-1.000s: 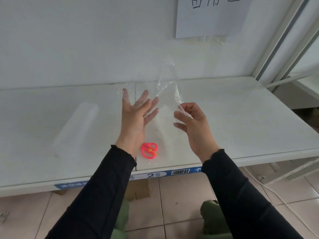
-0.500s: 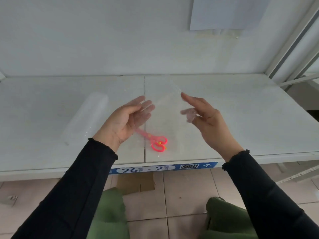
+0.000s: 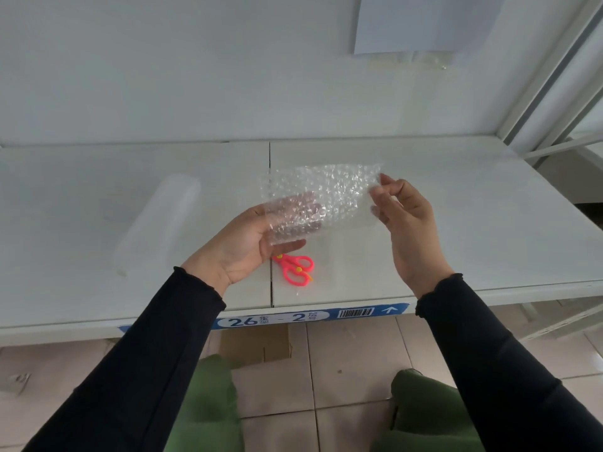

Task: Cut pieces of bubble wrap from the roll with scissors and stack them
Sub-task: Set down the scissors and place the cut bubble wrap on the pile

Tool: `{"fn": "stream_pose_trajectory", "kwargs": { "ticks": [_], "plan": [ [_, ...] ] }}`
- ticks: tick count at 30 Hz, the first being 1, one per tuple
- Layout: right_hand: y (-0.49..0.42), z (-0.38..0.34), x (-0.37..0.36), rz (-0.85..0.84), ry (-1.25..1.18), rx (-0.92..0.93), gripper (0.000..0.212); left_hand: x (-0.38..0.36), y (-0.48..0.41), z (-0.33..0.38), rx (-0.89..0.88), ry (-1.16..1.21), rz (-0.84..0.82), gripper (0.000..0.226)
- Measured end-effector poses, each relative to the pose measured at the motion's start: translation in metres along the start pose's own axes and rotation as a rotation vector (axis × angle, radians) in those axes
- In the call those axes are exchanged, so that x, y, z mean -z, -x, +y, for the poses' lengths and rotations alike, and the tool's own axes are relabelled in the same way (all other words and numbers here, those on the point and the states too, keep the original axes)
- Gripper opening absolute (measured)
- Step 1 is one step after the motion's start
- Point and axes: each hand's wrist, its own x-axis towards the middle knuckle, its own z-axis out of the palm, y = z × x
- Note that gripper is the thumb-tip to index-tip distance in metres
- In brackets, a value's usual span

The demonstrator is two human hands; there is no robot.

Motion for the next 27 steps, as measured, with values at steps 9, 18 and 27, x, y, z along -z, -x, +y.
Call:
{"fn": "stream_pose_trajectory", "kwargs": {
  "ticks": [9, 18, 27],
  "plan": [
    [-0.002, -0.001, -0.003, 0.107, -0.004, 0.134, 0.008, -0.012, 0.0, 0.0, 0.037, 0.222, -0.11, 0.052],
    [-0.002, 0.0, -0.004, 0.125, 0.026, 0.229, 0.006, -0.028, 0.002, -0.007, -0.071, -0.004, 0.122, 0.054],
    [-0.005, -0.006, 0.001, 0.127, 0.005, 0.208, 0.026, -0.035, -0.004, -0.009, -0.176, -0.064, 0.194, 0.044]
  ]
}}
